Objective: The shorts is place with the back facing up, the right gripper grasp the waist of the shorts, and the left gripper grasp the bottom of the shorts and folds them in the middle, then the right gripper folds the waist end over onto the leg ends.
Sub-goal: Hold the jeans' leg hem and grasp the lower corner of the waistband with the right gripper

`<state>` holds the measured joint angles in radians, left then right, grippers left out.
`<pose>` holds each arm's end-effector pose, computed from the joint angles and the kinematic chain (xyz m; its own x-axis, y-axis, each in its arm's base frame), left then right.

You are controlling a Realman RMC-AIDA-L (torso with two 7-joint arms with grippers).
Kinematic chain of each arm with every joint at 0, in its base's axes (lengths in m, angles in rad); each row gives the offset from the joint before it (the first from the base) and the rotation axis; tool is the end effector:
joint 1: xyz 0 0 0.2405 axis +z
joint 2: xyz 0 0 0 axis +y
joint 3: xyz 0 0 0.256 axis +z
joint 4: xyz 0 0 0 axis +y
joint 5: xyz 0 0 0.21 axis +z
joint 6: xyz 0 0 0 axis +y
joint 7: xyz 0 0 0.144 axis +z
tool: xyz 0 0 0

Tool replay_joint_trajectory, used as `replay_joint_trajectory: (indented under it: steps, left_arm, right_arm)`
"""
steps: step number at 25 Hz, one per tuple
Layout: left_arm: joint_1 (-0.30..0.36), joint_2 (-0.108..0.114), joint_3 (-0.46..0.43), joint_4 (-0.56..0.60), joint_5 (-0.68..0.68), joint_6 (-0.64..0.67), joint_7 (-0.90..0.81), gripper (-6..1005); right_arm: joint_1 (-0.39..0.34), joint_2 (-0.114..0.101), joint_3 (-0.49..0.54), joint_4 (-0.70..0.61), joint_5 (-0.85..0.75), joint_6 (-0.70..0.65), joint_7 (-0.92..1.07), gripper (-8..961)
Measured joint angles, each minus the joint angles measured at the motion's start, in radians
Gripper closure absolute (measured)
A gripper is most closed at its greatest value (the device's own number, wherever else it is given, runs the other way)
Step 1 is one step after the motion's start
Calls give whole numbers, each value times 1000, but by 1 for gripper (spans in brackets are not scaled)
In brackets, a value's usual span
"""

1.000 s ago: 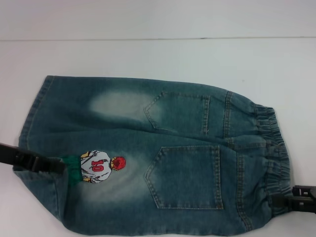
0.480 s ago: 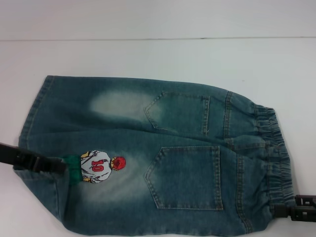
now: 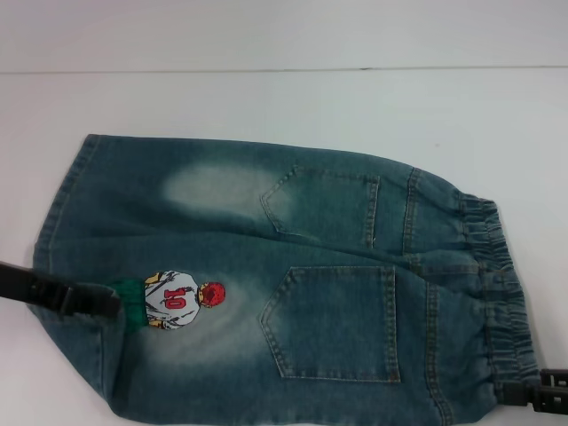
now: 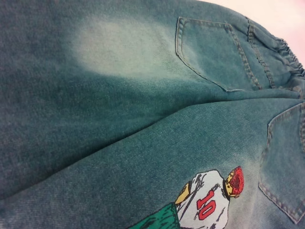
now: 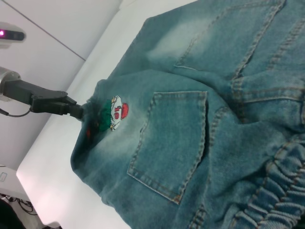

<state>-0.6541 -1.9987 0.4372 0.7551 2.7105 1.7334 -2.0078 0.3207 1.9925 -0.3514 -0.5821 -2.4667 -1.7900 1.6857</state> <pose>-0.3073 0.3215 0.0462 0.5042 0.8614 0.0615 0.8625 -0.4988 -0.0851 0.3671 0.2112 0.0280 0.4008 -0.8541 -0.3315 -0.8813 -0.4583 0.1152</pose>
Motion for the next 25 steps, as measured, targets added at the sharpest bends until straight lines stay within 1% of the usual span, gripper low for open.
replay_joint_trajectory:
  steps: [2, 5, 9, 21, 25]
  left_arm:
    - [-2, 0, 0, -4, 0, 0, 0, 951]
    - [-6, 0, 0, -6, 0, -2, 0, 951]
    - [-12, 0, 0, -7, 0, -3, 0, 951]
    - [-12, -3, 0, -7, 0, -3, 0, 952]
    - [-10, -3, 0, -7, 0, -3, 0, 952]
  right_arm:
    - [-8, -1, 0, -1, 0, 4, 0, 387]
    - [-19, -4, 6, -4, 0, 8, -5, 474]
    - [-27, -5, 9, -13, 0, 11, -6, 625]
    - [-29, -11, 18, -27, 4, 31, 2, 836]
    - [-28, -11, 21, -27, 5, 34, 2, 867]
